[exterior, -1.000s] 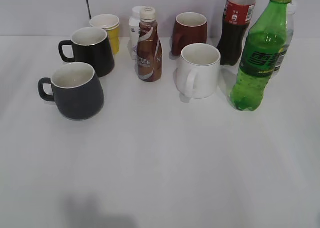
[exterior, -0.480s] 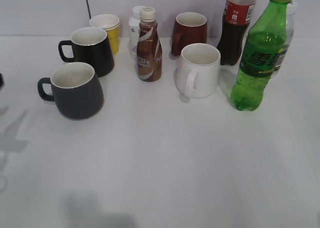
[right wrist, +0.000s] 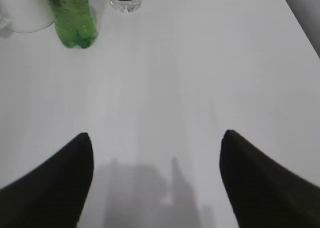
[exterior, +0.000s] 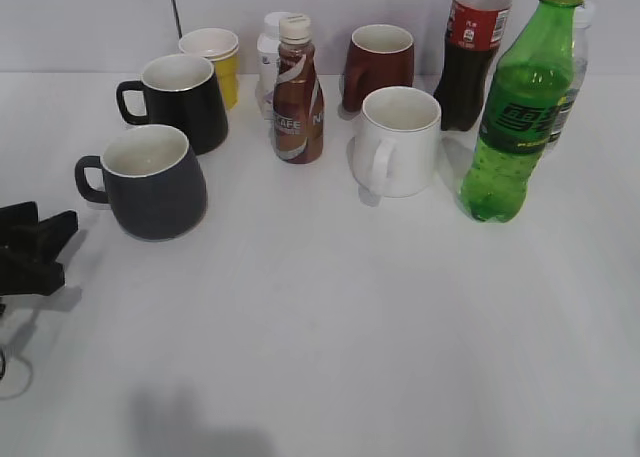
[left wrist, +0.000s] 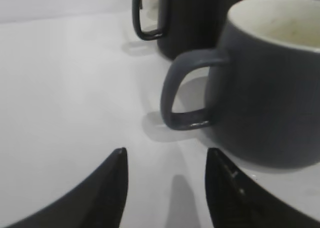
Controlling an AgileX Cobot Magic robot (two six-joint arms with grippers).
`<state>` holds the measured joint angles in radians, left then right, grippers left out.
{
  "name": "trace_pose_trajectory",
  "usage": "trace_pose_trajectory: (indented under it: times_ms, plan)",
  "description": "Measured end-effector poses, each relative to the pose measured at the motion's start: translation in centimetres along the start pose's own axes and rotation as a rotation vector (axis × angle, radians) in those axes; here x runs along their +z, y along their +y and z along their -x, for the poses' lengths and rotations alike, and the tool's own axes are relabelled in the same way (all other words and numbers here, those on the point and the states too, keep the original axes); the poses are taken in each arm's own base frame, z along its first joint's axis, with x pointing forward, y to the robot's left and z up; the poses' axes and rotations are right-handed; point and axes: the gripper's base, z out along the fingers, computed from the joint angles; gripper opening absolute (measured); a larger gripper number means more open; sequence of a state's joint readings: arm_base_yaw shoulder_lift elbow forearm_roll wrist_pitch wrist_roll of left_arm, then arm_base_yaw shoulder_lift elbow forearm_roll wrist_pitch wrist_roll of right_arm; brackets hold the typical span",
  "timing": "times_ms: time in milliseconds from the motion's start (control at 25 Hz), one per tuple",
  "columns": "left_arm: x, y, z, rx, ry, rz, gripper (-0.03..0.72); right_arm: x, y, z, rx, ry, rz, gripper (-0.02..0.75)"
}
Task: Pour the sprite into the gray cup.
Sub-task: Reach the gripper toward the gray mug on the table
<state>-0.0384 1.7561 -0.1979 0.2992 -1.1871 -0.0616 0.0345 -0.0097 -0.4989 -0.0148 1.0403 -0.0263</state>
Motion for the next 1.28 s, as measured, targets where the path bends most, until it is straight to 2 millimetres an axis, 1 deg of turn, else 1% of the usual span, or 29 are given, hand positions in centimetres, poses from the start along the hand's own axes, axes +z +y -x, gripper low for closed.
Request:
trace_pose_trajectory:
  times_ms: [280, 480, 680, 760, 840, 880, 1040, 1080, 1280]
  plan:
    - [2.3, 0.6, -0.1, 0.002, -0.015, 0.000, 0.391, 0.0, 0.0, 0.0, 0.000, 0.000, 0.000, 0.589]
    - [3.8, 1.0, 0.6, 0.015, -0.051, -0.005, 0.391, 0.0, 0.0, 0.0, 0.000, 0.000, 0.000, 0.589]
    - [5.4, 1.1, 1.4, 0.049, -0.088, -0.050, 0.391, 0.0, 0.0, 0.0, 0.000, 0.000, 0.000, 0.589]
    - [6.1, 1.2, 1.6, 0.058, -0.096, -0.059, 0.378, 0.0, 0.0, 0.0, 0.000, 0.000, 0.000, 0.589]
    - [6.6, 1.3, 1.7, 0.067, -0.101, -0.070, 0.335, 0.0, 0.0, 0.0, 0.000, 0.000, 0.000, 0.589]
    - [6.9, 1.3, 1.8, 0.073, -0.100, -0.075, 0.295, 0.0, 0.0, 0.0, 0.000, 0.000, 0.000, 0.589]
    - [7.6, 0.8, 2.0, 0.092, -0.093, -0.093, 0.082, 0.0, 0.1, 0.0, 0.007, 0.000, 0.013, 0.589]
    - [7.7, 0.6, 1.9, 0.093, -0.087, -0.099, 0.050, 0.0, 0.1, 0.0, 0.007, 0.000, 0.013, 0.589]
    - [7.7, 0.1, 2.0, 0.106, -0.084, -0.124, 0.050, -0.1, 0.7, 0.2, 0.032, -0.014, 0.077, 0.589]
